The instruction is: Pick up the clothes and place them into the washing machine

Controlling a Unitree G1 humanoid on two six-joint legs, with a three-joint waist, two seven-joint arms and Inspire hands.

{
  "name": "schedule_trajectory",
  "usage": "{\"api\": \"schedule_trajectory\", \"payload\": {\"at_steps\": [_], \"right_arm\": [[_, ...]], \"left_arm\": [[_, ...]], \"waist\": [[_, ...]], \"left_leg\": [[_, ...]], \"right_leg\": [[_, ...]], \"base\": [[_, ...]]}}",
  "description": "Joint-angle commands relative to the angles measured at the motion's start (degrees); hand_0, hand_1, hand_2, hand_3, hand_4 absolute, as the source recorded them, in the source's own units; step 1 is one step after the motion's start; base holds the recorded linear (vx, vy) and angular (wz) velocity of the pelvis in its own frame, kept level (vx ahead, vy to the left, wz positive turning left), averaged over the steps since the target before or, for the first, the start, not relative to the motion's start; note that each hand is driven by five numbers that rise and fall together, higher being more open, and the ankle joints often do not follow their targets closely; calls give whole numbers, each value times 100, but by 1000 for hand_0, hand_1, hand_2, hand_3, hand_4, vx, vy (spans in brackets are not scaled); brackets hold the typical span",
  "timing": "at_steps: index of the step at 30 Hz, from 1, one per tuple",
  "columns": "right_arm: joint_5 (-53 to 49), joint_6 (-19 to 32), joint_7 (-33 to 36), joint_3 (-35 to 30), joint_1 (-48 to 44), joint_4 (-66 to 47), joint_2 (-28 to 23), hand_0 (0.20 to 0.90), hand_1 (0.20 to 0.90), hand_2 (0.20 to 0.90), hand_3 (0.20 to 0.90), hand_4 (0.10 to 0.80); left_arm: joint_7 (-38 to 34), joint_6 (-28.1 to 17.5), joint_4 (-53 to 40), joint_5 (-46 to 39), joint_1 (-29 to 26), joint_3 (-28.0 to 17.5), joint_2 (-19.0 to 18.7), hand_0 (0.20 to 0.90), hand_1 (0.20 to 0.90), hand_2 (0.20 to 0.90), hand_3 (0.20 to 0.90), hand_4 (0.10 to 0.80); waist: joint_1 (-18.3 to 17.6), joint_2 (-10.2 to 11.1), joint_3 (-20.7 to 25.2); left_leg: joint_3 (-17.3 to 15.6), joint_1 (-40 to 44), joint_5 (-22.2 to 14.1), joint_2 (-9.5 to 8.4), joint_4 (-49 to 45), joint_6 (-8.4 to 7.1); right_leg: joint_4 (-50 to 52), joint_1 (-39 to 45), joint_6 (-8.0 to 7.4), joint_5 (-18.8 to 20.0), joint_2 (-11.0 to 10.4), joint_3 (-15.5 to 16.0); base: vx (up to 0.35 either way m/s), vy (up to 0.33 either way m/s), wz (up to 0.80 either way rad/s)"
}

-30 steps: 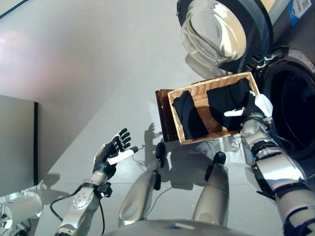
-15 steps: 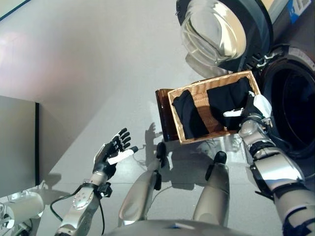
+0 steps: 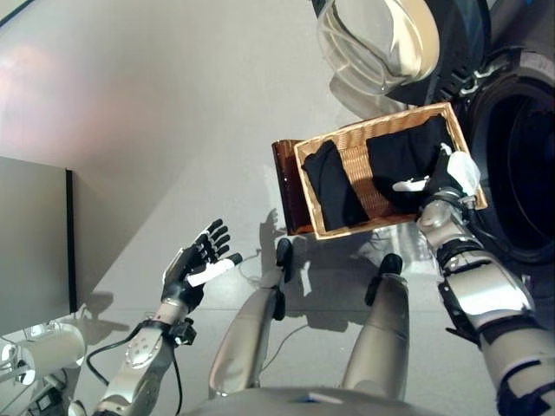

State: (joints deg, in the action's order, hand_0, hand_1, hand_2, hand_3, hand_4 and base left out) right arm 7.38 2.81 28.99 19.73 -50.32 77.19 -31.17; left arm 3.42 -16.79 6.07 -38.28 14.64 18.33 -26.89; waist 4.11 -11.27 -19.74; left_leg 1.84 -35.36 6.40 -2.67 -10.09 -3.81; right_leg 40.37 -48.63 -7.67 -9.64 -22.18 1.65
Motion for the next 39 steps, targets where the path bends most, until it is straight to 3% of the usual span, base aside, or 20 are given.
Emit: {"api": "schedule_trajectory", "payload": {"at_steps": [1, 2, 3, 4, 28, 29, 30, 31, 39], "right_arm": [[-215, 74, -225, 122, -118, 34, 46, 900, 900, 900, 900, 800], [-213, 72, -234, 129, -114, 48, 81, 900, 900, 900, 900, 800], [-216, 78, -246, 154, -123, 42, 112, 335, 335, 335, 335, 396], [-212, 90, -247, 168, -119, 34, 142, 200, 200, 200, 200, 300], [-279, 128, -314, 72, 54, 43, 172, 200, 200, 200, 200, 300], [-281, 107, -284, 43, 54, 104, 164, 329, 329, 329, 329, 392], [-281, 107, -284, 43, 54, 104, 164, 329, 329, 329, 329, 392], [-279, 81, -258, 24, 64, 138, 173, 900, 900, 900, 900, 800], [-245, 50, -153, -25, 67, 110, 171, 900, 900, 900, 900, 800]], "left_arm": [[-116, -532, -587, -160, 129, -395, -343, 900, 900, 900, 900, 800], [-108, -525, -569, -157, 123, -371, -338, 900, 900, 900, 900, 800], [-98, -519, -560, -150, 116, -363, -341, 900, 900, 900, 900, 800], [-88, -512, -544, -148, 88, -347, -350, 900, 900, 900, 900, 800], [-45, -544, -485, -102, 60, -335, -375, 900, 900, 900, 900, 800], [-44, -542, -468, -102, 61, -346, -383, 900, 900, 900, 900, 800], [-44, -542, -468, -102, 61, -346, -383, 900, 900, 900, 900, 800], [-53, -544, -474, -105, 53, -350, -402, 900, 900, 900, 900, 800], [-114, -564, -448, -78, 21, -374, -381, 900, 900, 900, 900, 800]], "waist": [[123, -95, -48], [129, -103, -50], [128, -107, -46], [133, -113, -39], [183, -68, 101], [186, -71, 112], [186, -71, 112], [182, -80, 122], [163, -98, 111]], "left_leg": [[-3, 247, -1128, 183, -910, -113], [6, 252, -1123, 179, -901, -107], [7, 263, -1121, 172, -890, -105], [2, 283, -1120, 170, -863, -104], [-8, 336, -1125, 65, -761, -71], [-16, 337, -1126, 68, -765, -72], [-17, 337, -1126, 68, -766, -72], [-20, 339, -1131, 69, -763, -70], [-41, 329, -1141, 83, -786, -69]], "right_leg": [[-648, -32, -373, 1264, -74, -430], [-645, -34, -375, 1267, -76, -426], [-650, -35, -377, 1278, -75, -433], [-655, -36, -389, 1288, -81, -431], [-812, 38, -424, 1350, -156, -512], [-824, 47, -420, 1348, -150, -516], [-824, 46, -420, 1348, -150, -517], [-835, 48, -422, 1350, -142, -523], [-820, 41, -424, 1340, -132, -537]], "base": [[0, 0, 0], [0, 0, 0], [0, 0, 0], [0, 0, 0], [0, 0, 0], [0, 0, 0], [0, 0, 0], [0, 0, 0], [0, 0, 0]]}}
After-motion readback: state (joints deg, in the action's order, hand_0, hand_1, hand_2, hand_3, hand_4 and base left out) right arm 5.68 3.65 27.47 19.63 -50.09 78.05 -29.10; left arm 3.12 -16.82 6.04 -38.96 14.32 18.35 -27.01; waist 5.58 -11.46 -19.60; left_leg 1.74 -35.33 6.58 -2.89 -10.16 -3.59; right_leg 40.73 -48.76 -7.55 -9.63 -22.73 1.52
